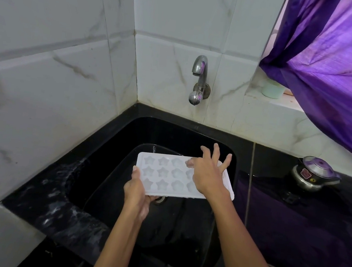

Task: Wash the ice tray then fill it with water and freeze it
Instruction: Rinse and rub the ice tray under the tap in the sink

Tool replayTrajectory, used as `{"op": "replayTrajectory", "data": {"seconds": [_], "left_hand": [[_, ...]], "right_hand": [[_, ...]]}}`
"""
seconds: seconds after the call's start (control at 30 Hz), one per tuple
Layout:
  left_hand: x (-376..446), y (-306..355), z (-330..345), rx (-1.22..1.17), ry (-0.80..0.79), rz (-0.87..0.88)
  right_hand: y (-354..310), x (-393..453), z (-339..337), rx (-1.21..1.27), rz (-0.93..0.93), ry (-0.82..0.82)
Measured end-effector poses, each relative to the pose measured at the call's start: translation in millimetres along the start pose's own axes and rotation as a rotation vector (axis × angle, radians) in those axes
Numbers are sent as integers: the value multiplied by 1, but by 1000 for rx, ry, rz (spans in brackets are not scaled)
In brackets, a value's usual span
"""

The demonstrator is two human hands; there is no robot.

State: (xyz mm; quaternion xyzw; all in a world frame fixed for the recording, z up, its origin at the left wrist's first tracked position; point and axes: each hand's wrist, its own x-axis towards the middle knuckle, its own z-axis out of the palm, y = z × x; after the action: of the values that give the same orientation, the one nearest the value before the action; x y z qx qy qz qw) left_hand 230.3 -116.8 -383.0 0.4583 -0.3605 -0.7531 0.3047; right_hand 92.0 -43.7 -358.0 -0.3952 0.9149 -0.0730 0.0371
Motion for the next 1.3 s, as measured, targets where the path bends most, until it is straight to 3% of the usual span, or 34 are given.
{"op": "replayTrajectory", "data": {"seconds": [1.3], "left_hand": [[3,-2,1,-22,16,0]], "right_hand": [[3,9,-3,-23,-27,9]]}}
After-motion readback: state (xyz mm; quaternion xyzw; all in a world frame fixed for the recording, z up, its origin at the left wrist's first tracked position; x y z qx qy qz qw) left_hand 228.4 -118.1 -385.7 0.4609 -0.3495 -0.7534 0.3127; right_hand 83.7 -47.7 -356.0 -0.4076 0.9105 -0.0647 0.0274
